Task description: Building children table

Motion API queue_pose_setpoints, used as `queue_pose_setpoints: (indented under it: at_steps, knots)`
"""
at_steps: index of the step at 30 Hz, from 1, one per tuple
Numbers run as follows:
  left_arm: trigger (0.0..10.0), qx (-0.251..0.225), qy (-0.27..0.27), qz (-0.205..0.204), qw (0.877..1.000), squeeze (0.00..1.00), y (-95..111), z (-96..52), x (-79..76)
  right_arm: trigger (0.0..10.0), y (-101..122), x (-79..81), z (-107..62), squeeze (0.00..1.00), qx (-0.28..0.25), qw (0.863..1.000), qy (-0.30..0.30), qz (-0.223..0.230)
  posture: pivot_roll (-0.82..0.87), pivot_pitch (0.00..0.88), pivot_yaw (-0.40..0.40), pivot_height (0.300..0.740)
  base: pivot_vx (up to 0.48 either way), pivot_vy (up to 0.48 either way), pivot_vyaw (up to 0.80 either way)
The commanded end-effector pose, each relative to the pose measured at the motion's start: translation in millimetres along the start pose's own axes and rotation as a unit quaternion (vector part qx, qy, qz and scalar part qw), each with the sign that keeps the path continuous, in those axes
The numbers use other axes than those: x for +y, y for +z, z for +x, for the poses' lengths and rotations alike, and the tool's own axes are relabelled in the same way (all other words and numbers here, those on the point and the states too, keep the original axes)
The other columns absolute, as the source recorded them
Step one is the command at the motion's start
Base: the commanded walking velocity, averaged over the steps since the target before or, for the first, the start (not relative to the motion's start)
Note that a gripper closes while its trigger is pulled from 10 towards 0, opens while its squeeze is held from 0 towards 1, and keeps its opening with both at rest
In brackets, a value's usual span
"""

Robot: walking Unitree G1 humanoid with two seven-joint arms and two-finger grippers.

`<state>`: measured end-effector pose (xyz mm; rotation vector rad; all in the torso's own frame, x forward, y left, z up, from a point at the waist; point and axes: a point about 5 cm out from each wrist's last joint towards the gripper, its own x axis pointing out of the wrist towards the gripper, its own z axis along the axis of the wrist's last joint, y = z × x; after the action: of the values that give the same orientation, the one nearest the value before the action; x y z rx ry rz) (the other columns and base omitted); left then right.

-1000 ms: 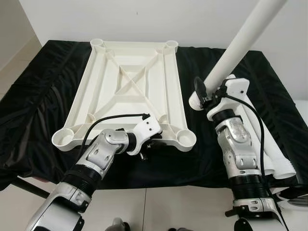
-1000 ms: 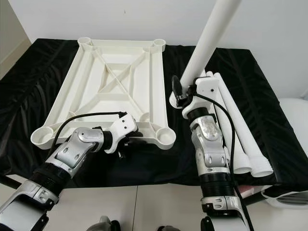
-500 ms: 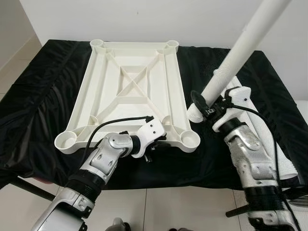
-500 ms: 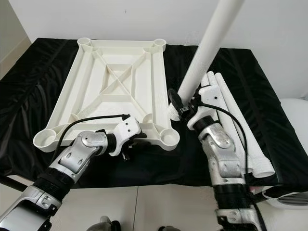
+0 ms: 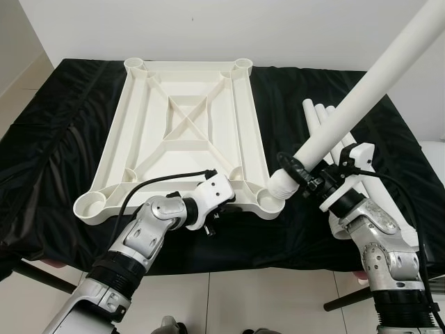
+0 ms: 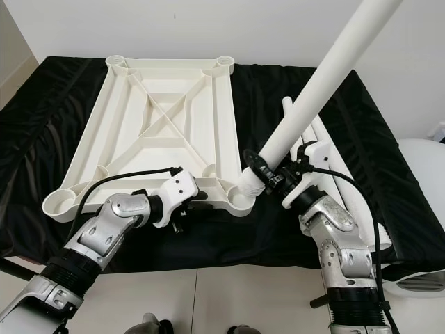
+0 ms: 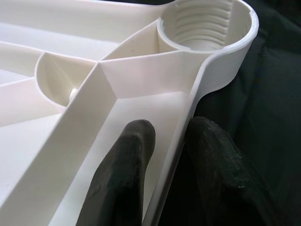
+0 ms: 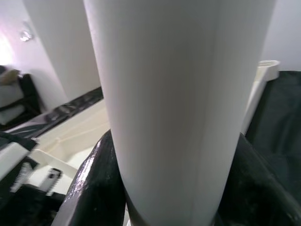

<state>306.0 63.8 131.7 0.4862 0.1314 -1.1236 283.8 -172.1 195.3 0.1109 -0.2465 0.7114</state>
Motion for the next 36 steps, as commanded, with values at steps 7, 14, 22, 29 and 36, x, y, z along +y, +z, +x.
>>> queue_pose_setpoints:
  at_steps: [7, 14, 22, 29, 36]
  knots:
    - [10.0, 0.003, -0.006, 0.001, 1.0, 0.0, -4, 2.9, -15.1, 10.0, -5, 12.2, 8.4, 0.0, 0.018, 0.998, 0.061, 0.025, -0.05, 0.074, -0.032, 0.74, 0.0, 0.0, 0.0]
    - [10.0, 0.003, 0.001, 0.006, 1.0, 0.0, -5, -0.9, -15.2, 10.0, -10, 11.1, 7.3, 0.0, 0.038, 0.996, 0.077, 0.032, -0.05, 0.076, -0.039, 0.74, 0.0, 0.0, 0.0]
    - [10.0, 0.005, 0.008, 0.011, 1.0, 0.0, -6, -3.3, -13.9, 10.0, -12, 6.3, 4.3, 0.0, 0.052, 0.995, 0.077, 0.026, -0.05, 0.082, -0.038, 0.74, 0.0, 0.0, 0.0]
    - [10.0, 0.009, 0.015, 0.018, 1.0, 0.0, -7, -4.1, -12.0, 10.0, -15, 3.0, 0.5, 0.0, 0.065, 0.995, 0.071, 0.018, -0.05, 0.088, -0.031, 0.74, 0.0, 0.0, 0.0]
    - [10.0, 0.016, 0.019, 0.015, 1.0, 0.0, -9, -3.3, -13.0, 10.0, -16, 2.3, -2.8, 0.0, 0.073, 0.995, 0.065, 0.012, -0.06, 0.092, -0.027, 0.74, 0.0, 0.0, 0.0]
